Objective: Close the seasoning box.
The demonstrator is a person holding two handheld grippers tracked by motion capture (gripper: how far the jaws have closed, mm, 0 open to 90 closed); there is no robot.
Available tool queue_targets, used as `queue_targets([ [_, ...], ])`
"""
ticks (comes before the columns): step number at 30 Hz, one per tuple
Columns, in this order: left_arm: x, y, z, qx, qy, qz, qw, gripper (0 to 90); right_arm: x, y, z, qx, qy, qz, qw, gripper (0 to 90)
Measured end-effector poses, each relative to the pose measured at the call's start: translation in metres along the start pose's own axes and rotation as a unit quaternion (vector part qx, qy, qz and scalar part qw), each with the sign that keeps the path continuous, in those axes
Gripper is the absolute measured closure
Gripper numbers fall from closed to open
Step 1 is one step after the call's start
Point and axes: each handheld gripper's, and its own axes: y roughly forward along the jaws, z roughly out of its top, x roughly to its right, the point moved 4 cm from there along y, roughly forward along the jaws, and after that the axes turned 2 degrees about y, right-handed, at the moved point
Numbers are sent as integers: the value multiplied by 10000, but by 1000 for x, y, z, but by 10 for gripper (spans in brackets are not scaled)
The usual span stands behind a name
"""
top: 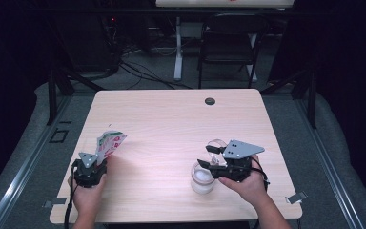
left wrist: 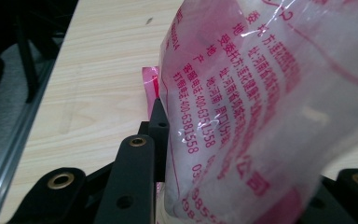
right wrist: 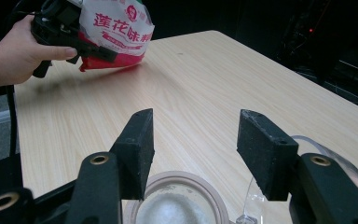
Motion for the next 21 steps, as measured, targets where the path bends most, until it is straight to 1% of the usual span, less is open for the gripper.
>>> queue_targets([
  [1, 0, 0, 0, 0, 0, 0, 10000, 707, 0, 0, 0, -6, -3, -14, 10000, 455],
  [3, -1, 3, -1, -19, 0, 95, 10000, 708, 1, 0, 0, -3, 3, -19, 10000, 455],
  [6, -2, 7, -5, -129, 69, 222, 9996, 707, 1, 0, -1, -15, 14, -27, 10000, 455],
  [8, -3, 10, -7, -198, 79, 239, 9995, 705, 1, 0, -1, -32, 7, -28, 10000, 455],
  [11, -4, 11, -8, -247, 72, 244, 9994, 699, 1, 0, -1, -38, 8, -24, 10000, 455],
  [16, -5, 12, -9, -229, 0, 219, 9995, 675, 2, -1, -2, -29, 23, -35, 10000, 455],
  [17, -6, 12, -9, -241, -35, 180, 9995, 662, 2, -1, -2, -39, 27, -39, 10000, 455],
  [21, -7, 12, -8, -335, -28, 183, 9993, 613, 2, 0, -3, -42, 29, -44, 10000, 455],
])
